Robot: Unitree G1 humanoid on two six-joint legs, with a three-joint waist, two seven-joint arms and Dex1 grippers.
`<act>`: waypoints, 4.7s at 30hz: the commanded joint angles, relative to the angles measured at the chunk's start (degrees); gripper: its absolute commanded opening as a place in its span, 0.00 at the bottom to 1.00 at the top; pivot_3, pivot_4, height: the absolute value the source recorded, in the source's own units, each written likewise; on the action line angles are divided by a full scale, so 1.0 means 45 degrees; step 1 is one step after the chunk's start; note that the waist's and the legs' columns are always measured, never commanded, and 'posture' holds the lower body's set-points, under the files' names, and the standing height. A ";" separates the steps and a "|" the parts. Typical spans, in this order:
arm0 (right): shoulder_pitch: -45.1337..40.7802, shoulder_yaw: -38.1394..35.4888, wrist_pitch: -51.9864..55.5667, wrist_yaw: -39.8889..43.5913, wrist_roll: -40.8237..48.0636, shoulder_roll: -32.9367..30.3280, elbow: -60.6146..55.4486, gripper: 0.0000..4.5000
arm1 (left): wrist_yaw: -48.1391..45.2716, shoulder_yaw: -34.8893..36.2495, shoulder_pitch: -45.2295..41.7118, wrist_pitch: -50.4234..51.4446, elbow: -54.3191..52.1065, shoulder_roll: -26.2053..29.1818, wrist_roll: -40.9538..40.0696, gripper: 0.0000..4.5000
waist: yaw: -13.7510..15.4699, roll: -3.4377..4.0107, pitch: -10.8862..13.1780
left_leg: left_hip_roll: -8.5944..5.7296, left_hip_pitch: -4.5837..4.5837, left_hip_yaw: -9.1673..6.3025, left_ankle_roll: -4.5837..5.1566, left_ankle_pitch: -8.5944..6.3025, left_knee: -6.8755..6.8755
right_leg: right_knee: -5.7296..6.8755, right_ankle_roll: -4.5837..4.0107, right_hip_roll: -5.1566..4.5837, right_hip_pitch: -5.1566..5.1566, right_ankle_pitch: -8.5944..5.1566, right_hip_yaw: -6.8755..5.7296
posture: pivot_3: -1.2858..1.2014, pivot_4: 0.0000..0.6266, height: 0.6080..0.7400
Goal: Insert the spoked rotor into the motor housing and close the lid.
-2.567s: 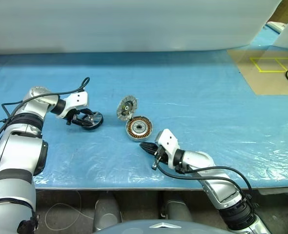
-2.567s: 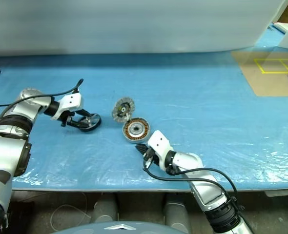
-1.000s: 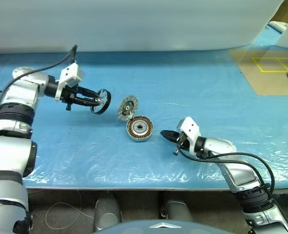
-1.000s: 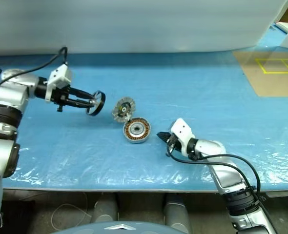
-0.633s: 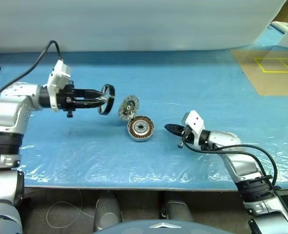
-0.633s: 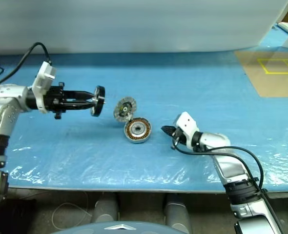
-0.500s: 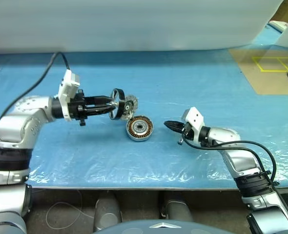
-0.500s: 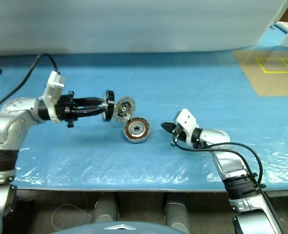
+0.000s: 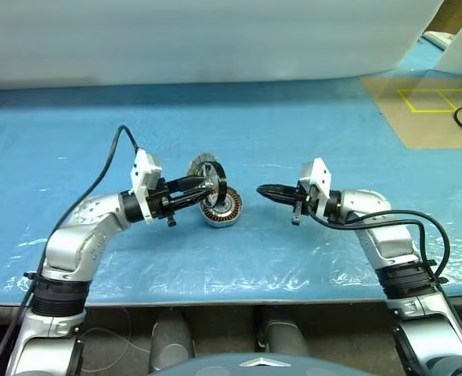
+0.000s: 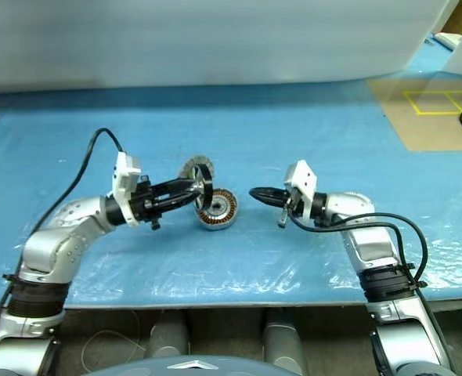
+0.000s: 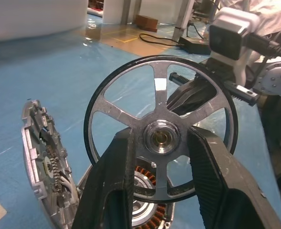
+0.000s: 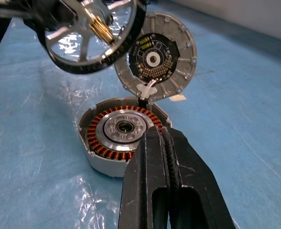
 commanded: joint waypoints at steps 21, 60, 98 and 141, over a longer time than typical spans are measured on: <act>0.0207 0.0297 -0.0195 0.0946 0.0269 0.0262 -0.0281 0.00 | 0.0393 -0.0882 -0.0130 -0.1520 0.1790 -0.0844 0.1603 0.29 | 0.0005 0.0000 0.0000 | -0.0001 0.0000 0.0002 0.0005 0.0000 0.0011 | 0.0001 -0.0001 -0.0001 0.0001 0.0000 0.0006 | 0.52 0.24 1.00; 0.0513 0.0404 -0.1967 0.0057 -0.1315 -0.0124 0.1287 0.00 | 0.0317 -0.2513 -0.1713 -0.1300 0.3626 -0.0795 0.3183 0.29 | 0.0052 0.0035 -0.0022 | -0.0019 0.0031 0.0003 0.0017 0.0004 0.0015 | -0.0006 -0.0002 -0.0024 0.0065 -0.0001 0.0009 | 0.52 0.24 1.00; 0.0601 0.0552 -0.2028 -0.0209 -0.1358 -0.0015 0.1368 0.00 | 0.0575 -0.2310 -0.1601 0.2039 0.1310 0.0367 0.2472 0.29 | -0.0001 0.0037 -0.0021 | -0.0015 0.0023 0.0023 0.0015 0.0004 -0.0044 | -0.0057 0.0001 -0.0015 0.0025 -0.0006 0.0012 | 0.52 0.24 1.00; 0.0483 0.0646 -0.2064 -0.0231 -0.1506 0.0067 0.1600 0.00 | 0.0778 -0.1744 -0.2559 0.2339 0.0934 -0.0167 0.1860 0.87 | 0.0007 0.0034 -0.0017 | -0.0011 -0.0055 0.0022 0.0012 0.0006 -0.0041 | -0.0054 0.0002 -0.0007 -0.0048 -0.0006 0.0010 | 0.52 0.24 1.00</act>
